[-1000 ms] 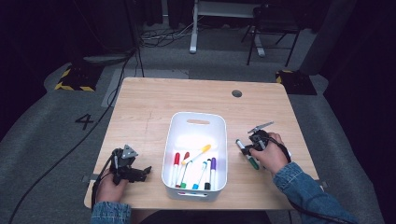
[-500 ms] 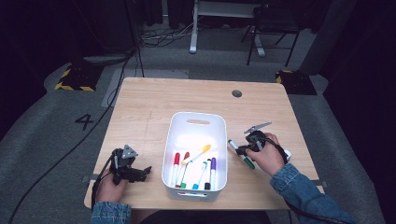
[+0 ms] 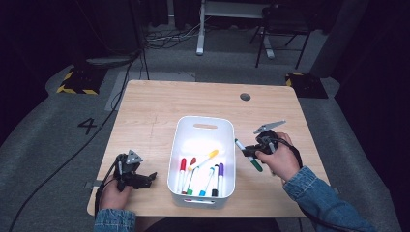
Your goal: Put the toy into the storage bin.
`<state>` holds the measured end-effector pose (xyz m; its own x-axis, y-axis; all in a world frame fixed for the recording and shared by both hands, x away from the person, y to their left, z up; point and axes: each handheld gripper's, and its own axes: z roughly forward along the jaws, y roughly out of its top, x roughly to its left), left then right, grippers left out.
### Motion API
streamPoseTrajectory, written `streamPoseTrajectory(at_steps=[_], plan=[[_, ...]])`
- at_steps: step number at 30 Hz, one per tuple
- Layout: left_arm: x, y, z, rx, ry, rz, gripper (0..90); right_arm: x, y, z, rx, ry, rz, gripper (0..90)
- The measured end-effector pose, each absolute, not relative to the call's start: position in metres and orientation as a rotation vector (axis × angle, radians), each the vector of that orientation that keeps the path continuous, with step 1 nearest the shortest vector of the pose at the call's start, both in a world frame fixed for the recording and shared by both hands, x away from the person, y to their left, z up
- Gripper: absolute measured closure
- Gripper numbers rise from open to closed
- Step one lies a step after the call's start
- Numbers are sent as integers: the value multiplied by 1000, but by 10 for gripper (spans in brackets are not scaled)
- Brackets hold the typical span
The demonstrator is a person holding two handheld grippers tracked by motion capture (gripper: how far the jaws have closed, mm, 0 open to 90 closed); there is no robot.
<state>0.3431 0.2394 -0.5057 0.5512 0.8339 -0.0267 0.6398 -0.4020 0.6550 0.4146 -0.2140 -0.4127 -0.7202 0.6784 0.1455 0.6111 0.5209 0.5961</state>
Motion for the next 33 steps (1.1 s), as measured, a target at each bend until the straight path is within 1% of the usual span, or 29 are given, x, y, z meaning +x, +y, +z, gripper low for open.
streamPoseTrajectory(at_steps=[24,33], plan=[[343,239,-506,2169,1180,408,0,395,-213,-357,1001,2629,1111,771],[343,240,-506,2172,1179,408,0,383,-202,-337,909,2645,1131,770]])
